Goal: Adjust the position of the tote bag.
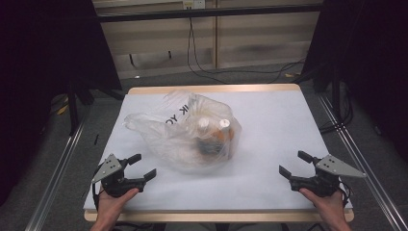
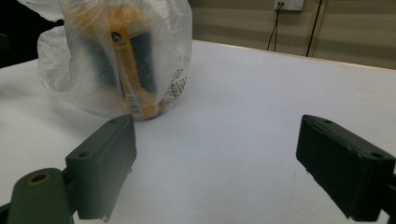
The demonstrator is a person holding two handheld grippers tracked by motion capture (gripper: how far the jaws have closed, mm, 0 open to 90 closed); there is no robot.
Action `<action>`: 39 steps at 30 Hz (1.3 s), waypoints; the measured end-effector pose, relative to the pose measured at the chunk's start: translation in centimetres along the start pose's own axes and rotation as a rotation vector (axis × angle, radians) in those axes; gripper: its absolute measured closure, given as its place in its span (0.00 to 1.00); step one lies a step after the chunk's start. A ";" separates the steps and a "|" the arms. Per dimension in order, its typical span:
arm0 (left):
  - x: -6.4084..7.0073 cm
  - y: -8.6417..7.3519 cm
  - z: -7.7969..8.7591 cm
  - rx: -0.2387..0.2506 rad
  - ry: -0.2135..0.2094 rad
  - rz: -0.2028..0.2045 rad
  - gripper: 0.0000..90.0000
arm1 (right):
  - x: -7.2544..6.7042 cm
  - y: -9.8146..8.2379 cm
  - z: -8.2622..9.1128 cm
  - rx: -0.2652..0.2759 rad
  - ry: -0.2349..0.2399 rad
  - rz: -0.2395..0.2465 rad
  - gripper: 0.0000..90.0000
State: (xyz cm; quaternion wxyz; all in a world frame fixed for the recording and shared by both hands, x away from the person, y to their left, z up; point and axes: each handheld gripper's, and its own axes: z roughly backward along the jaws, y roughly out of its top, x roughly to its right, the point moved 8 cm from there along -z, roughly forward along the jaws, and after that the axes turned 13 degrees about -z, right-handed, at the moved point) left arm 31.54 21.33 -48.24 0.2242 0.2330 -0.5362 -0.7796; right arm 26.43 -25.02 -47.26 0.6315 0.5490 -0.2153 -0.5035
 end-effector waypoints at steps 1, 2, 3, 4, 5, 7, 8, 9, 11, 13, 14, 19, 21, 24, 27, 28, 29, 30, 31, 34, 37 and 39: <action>0.1 0.0 0.0 -0.006 -0.003 -0.006 0.16 | -0.1 -0.1 0.0 -0.006 0.005 0.001 0.13; 0.1 0.0 0.0 -0.002 -0.005 -0.004 0.16 | -0.1 -0.1 0.0 -0.006 0.005 0.001 0.13; 0.1 0.1 0.0 -0.003 -0.002 -0.005 0.16 | -0.1 -0.1 0.0 -0.008 0.009 0.000 0.13; 0.2 0.1 0.0 -0.001 -0.001 -0.004 0.16 | -0.1 -0.1 0.0 -0.008 0.009 0.000 0.13; 0.2 0.2 0.0 0.000 -0.001 -0.008 0.16 | -0.1 -0.1 0.0 -0.009 0.008 0.001 0.14; 0.2 0.3 0.0 0.001 -0.002 -0.012 0.16 | -0.1 -0.1 0.0 -0.010 0.013 -0.003 0.14; 0.4 0.3 -0.1 0.002 -0.012 -0.011 0.16 | -0.1 -0.1 0.0 -0.013 0.015 -0.001 0.14; 0.4 0.4 -0.1 0.002 -0.004 -0.015 0.16 | -0.1 -0.1 -0.1 -0.016 0.020 0.000 0.14; 0.5 0.5 -0.2 0.008 -0.015 -0.018 0.17 | -0.2 -0.2 -0.1 -0.017 0.023 -0.004 0.14; 0.6 0.5 -0.2 0.007 -0.013 -0.021 0.17 | -0.2 -0.2 -0.2 -0.019 0.026 0.000 0.14; 0.7 0.6 -0.2 0.007 -0.019 -0.019 0.18 | -0.2 -0.2 -0.2 -0.022 0.032 0.002 0.14; 1.0 1.3 -0.5 0.020 -0.039 -0.021 0.20 | -0.5 -0.3 -0.2 -0.027 0.040 0.011 0.15; 1.2 1.7 -0.5 0.024 -0.043 -0.042 0.21 | -0.7 -0.3 -0.2 -0.033 0.049 0.016 0.15; 1.8 2.5 -0.8 0.044 -0.068 -0.050 0.23 | -1.1 -0.5 -0.1 -0.040 0.056 0.023 0.15; 1.9 3.0 -0.8 0.050 -0.078 -0.062 0.24 | -1.2 -0.6 0.0 -0.044 0.057 0.031 0.15; 2.0 3.5 -0.9 0.059 -0.082 -0.065 0.24 | -1.2 -0.6 0.0 -0.045 0.056 0.031 0.15; 2.0 3.8 -0.9 0.066 -0.085 -0.072 0.25 | -1.2 -0.5 0.1 -0.048 0.060 0.030 0.16; 2.1 4.1 -1.0 0.070 -0.090 -0.074 0.25 | -1.2 -0.5 0.1 -0.048 0.060 0.030 0.16; 2.1 4.5 -1.1 0.074 -0.093 -0.071 0.25 | -1.4 -0.5 0.0 -0.049 0.065 0.032 0.16; 2.2 6.1 -1.0 0.096 -0.115 -0.084 0.25 | -1.8 -0.7 0.0 -0.060 0.078 0.038 0.16; 2.0 7.0 -1.1 0.095 -0.111 -0.096 0.27 | -2.0 -0.8 -0.1 -0.065 0.088 0.043 0.17; 2.0 7.3 -1.2 0.103 -0.128 -0.089 0.29 | -2.0 -0.8 -0.1 -0.068 0.089 0.040 0.17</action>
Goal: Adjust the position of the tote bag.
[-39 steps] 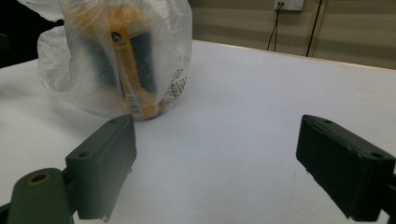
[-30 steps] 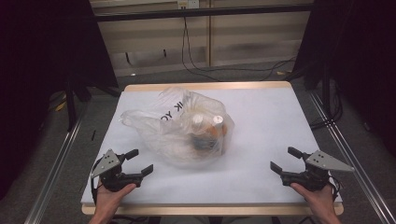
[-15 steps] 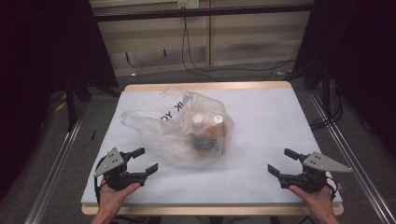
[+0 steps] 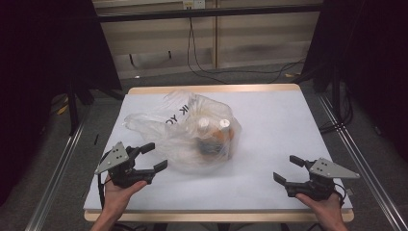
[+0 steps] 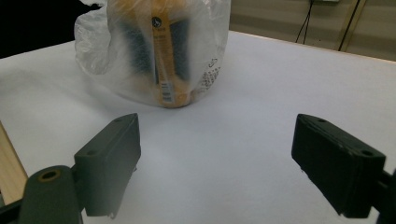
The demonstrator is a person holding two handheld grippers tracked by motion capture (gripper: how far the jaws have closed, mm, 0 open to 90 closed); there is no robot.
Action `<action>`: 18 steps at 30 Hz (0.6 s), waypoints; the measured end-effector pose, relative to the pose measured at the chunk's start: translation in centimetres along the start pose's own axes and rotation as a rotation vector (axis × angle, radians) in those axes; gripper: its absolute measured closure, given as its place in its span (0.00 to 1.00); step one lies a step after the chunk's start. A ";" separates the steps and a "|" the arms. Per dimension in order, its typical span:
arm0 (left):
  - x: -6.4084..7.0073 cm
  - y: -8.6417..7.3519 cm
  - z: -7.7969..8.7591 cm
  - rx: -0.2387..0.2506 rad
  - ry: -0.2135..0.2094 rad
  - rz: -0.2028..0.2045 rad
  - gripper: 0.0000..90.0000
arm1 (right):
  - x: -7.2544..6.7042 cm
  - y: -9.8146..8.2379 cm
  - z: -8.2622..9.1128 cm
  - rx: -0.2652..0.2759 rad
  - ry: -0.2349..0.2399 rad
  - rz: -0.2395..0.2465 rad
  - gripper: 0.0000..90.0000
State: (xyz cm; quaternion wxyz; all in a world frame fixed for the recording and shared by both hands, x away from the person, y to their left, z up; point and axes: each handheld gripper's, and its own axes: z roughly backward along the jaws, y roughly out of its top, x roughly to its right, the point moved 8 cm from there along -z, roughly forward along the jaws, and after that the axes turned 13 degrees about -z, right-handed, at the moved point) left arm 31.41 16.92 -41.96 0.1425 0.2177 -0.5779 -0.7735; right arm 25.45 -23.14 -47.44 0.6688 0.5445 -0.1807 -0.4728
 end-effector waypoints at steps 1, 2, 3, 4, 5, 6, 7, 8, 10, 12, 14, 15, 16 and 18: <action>-0.3 0.4 -0.3 0.011 0.006 0.010 0.30 | 0.1 0.0 -0.1 -0.005 0.005 -0.007 0.17; -0.3 0.4 -0.3 0.011 0.006 0.010 0.31 | 0.1 0.0 -0.1 -0.005 0.005 -0.007 0.17; -0.6 0.7 -0.5 -0.003 0.004 -0.002 0.31 | 0.1 0.0 -0.2 -0.007 0.009 -0.007 0.17; -0.7 0.9 -0.7 0.000 -0.007 -0.003 0.31 | 0.0 0.0 -0.3 -0.007 0.013 -0.006 0.17; -1.2 1.4 -1.0 -0.002 0.001 -0.013 0.31 | 0.0 0.1 -0.3 -0.006 0.014 -0.005 0.17; -1.5 1.8 -1.2 0.007 0.001 -0.018 0.31 | 0.0 0.0 -0.3 -0.007 0.012 -0.007 0.17; -1.7 2.1 -1.3 0.005 0.010 -0.022 0.32 | -0.1 0.0 -0.3 -0.006 0.013 -0.005 0.17; -1.8 2.5 -1.5 0.020 -0.005 -0.016 0.32 | -0.1 0.1 -0.3 -0.002 0.013 -0.004 0.17; -2.2 3.4 -1.7 0.032 0.001 -0.027 0.33 | -0.2 0.1 -0.2 -0.002 0.016 -0.003 0.17; -2.4 3.7 -1.8 0.036 0.014 -0.032 0.34 | -0.2 0.1 -0.2 -0.001 0.018 -0.003 0.17; -2.9 4.6 -2.2 0.056 0.011 -0.034 0.35 | -0.3 0.1 -0.1 0.004 0.024 -0.005 0.17; -3.1 4.8 -2.3 0.050 0.009 -0.034 0.36 | -0.3 0.1 -0.1 0.004 0.026 -0.003 0.17; -3.3 5.0 -2.5 0.050 0.013 -0.033 0.36 | -0.3 0.2 0.0 0.006 0.025 -0.001 0.17; -3.8 5.3 -2.9 0.041 0.012 -0.034 0.37 | -0.4 0.3 0.0 0.017 0.027 0.002 0.17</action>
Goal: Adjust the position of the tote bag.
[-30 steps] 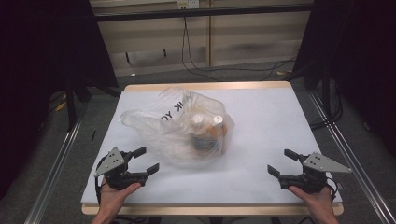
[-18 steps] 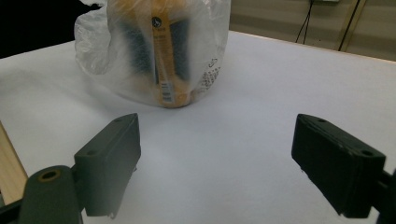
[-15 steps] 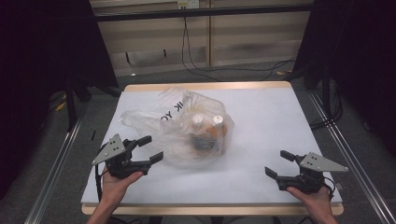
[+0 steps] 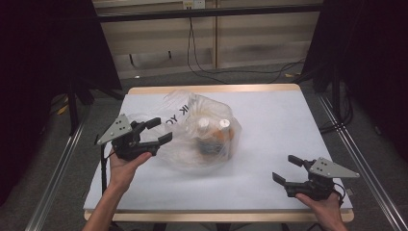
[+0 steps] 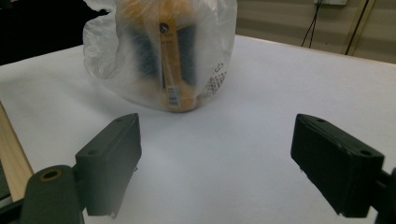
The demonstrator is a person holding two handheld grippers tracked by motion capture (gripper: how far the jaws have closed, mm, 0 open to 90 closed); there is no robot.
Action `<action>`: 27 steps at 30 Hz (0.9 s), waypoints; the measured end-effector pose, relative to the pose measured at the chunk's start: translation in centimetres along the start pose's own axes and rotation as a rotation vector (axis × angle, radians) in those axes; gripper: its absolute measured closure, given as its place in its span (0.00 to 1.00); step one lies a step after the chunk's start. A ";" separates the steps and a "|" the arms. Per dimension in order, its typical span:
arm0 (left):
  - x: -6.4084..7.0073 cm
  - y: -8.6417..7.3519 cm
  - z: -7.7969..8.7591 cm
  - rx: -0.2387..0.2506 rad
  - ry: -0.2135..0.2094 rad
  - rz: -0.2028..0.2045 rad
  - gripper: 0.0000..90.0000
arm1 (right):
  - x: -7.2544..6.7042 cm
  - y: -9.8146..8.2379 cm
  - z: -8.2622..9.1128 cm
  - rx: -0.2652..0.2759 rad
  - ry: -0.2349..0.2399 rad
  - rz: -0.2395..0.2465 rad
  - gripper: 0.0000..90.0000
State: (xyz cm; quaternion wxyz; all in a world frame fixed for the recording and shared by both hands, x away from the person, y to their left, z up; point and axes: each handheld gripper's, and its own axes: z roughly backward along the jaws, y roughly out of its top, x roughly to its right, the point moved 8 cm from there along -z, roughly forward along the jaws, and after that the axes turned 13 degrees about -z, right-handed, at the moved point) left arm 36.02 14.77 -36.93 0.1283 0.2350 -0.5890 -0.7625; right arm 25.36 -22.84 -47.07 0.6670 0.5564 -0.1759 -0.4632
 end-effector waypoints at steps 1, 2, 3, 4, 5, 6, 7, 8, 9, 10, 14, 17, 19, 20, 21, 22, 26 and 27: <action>-0.3 0.2 -0.3 -0.001 -0.006 -0.001 0.37 | 0.0 0.1 0.0 0.006 0.003 0.002 0.17; -0.6 0.3 -0.5 -0.005 -0.004 -0.003 0.38 | 0.0 0.1 0.0 0.010 0.006 0.000 0.17; -0.8 0.4 -0.7 0.003 -0.005 0.005 0.39 | 0.0 0.1 0.0 0.008 0.007 0.000 0.17; -1.2 0.5 -0.9 -0.002 -0.004 0.001 0.40 | 0.0 0.0 0.0 0.002 0.003 0.000 0.17; -1.5 0.6 -1.0 -0.016 0.004 -0.001 0.41 | 0.0 0.0 -0.1 0.001 0.003 -0.002 0.17; -1.8 0.8 -1.4 -0.009 -0.009 0.010 0.41 | 0.0 0.0 -0.1 0.001 0.002 0.002 0.17; -1.8 0.8 -1.4 -0.009 -0.009 0.010 0.43 | 0.0 0.0 -0.1 0.002 0.002 0.003 0.17; -2.0 0.8 -1.7 -0.018 -0.020 0.012 0.43 | 0.0 0.0 -0.1 0.002 0.002 0.003 0.17; -2.1 0.9 -1.9 -0.025 -0.023 0.008 0.47 | -0.1 0.0 -0.1 -0.002 0.003 -0.001 0.17; -2.3 0.9 -2.1 -0.033 -0.033 0.003 0.47 | -0.1 0.0 -0.1 -0.002 0.003 -0.001 0.17; -3.2 1.2 -3.1 -0.040 -0.048 0.036 0.56 | -0.1 -0.1 -0.3 -0.014 0.007 0.005 0.17; -3.7 1.3 -4.1 -0.061 -0.068 0.039 0.61 | -0.2 -0.2 -0.4 -0.018 0.009 0.003 0.17; -3.9 1.0 -5.4 -0.097 -0.093 0.037 0.63 | -0.1 -0.2 -0.4 -0.023 0.013 0.004 0.17; -4.0 0.7 -5.9 -0.111 -0.098 0.039 0.63 | -0.1 -0.2 -0.4 -0.022 0.015 0.002 0.17; -4.0 0.7 -5.9 -0.111 -0.098 0.039 0.63 | -0.1 -0.3 -0.4 -0.025 0.015 0.003 0.17; -4.1 0.4 -6.5 -0.121 -0.110 0.054 0.63 | -0.2 -0.3 -0.4 -0.024 0.016 0.005 0.17; -3.8 -1.0 -7.9 -0.163 -0.133 0.088 0.54 | -0.3 -0.3 -0.4 -0.027 0.020 0.006 0.17; -3.3 -1.4 -8.2 -0.181 -0.146 0.081 0.54 | -0.3 -0.3 -0.4 -0.025 0.020 0.002 0.17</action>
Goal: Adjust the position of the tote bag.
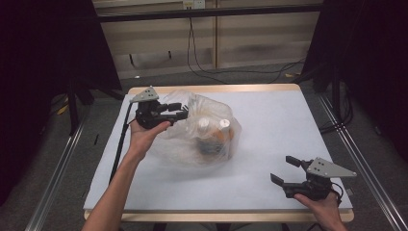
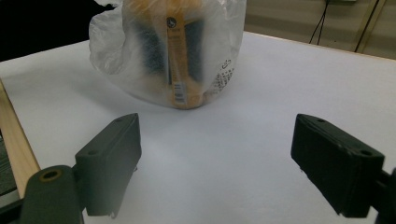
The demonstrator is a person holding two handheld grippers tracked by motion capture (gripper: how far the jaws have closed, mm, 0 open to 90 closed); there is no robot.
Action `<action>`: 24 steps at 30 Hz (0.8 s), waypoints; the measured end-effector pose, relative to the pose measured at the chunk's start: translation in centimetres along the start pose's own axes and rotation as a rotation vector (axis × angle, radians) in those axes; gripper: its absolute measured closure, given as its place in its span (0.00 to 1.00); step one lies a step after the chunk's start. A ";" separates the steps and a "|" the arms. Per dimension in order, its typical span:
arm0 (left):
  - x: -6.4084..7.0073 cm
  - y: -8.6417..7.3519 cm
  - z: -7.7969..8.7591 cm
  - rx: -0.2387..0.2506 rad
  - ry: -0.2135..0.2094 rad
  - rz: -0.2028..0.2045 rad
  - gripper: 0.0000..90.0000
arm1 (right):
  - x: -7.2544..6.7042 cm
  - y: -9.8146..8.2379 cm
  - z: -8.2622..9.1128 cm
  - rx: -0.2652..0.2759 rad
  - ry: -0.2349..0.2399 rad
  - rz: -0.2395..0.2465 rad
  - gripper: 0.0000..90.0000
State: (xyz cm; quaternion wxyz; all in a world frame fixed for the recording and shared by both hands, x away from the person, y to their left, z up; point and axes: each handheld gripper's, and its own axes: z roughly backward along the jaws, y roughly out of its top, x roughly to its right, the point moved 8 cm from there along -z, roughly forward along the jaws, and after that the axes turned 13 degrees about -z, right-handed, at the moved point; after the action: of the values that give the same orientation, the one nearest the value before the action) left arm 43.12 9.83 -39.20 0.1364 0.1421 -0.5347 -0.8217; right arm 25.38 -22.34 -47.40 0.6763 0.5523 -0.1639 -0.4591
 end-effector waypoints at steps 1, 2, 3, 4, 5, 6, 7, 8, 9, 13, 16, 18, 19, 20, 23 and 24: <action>0.4 -0.3 -0.2 -0.019 -0.014 -0.011 0.51 | 0.0 0.0 0.0 0.000 0.000 0.001 0.17; 0.9 -0.9 -0.6 -0.047 -0.020 -0.029 0.49 | 0.1 0.0 0.0 -0.001 0.003 0.006 0.17; 0.9 -0.9 -0.6 -0.047 -0.020 -0.029 0.48 | 0.1 0.0 0.0 -0.001 0.003 0.006 0.17; 1.2 -1.2 -0.7 -0.051 -0.031 -0.026 0.48 | 0.1 0.0 0.0 -0.002 0.004 0.000 0.17; 1.5 -1.3 -0.7 -0.045 -0.046 -0.023 0.48 | 0.1 0.0 0.0 -0.003 0.001 -0.004 0.17; 1.7 -1.6 -0.8 -0.053 -0.054 -0.024 0.47 | 0.1 -0.1 -0.1 -0.006 0.003 -0.001 0.17; 1.8 -1.8 -0.8 -0.059 -0.056 -0.027 0.47 | 0.1 -0.1 -0.1 -0.006 0.003 -0.001 0.17; 1.9 -2.2 -0.9 -0.069 -0.062 -0.026 0.46 | 0.0 -0.1 -0.1 -0.006 0.003 -0.003 0.17; 1.9 -2.4 -1.0 -0.074 -0.062 -0.017 0.44 | 0.0 -0.2 -0.1 -0.014 0.007 0.002 0.17; 2.1 -3.0 -1.2 -0.060 -0.079 -0.009 0.38 | -0.1 -0.2 -0.3 -0.020 0.014 -0.002 0.17; 2.6 -3.1 -1.6 -0.048 -0.102 -0.011 0.37 | 0.0 -0.3 -0.4 -0.028 0.012 0.000 0.17; 2.8 -3.2 -2.1 -0.051 -0.113 -0.011 0.36 | 0.0 -0.4 -0.6 -0.031 0.012 0.002 0.17; 2.9 -3.4 -2.2 -0.059 -0.118 -0.012 0.36 | 0.0 -0.4 -0.6 -0.031 0.012 0.002 0.17; 3.0 -3.6 -2.5 -0.064 -0.127 -0.013 0.35 | -0.1 -0.4 -0.6 -0.033 0.014 0.001 0.17; 3.4 -4.1 -3.1 -0.053 -0.145 0.020 0.32 | -0.2 -0.4 -0.5 -0.036 0.018 0.006 0.17; 3.5 -4.4 -3.1 -0.046 -0.155 0.028 0.32 | -0.2 -0.4 -0.5 -0.036 0.018 0.006 0.17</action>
State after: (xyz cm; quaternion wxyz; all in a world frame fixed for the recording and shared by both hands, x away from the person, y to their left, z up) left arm 40.74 7.61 -44.80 0.1096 0.0673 -0.5266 -0.8403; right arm 25.50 -21.88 -47.92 0.6889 0.5437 -0.1513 -0.4548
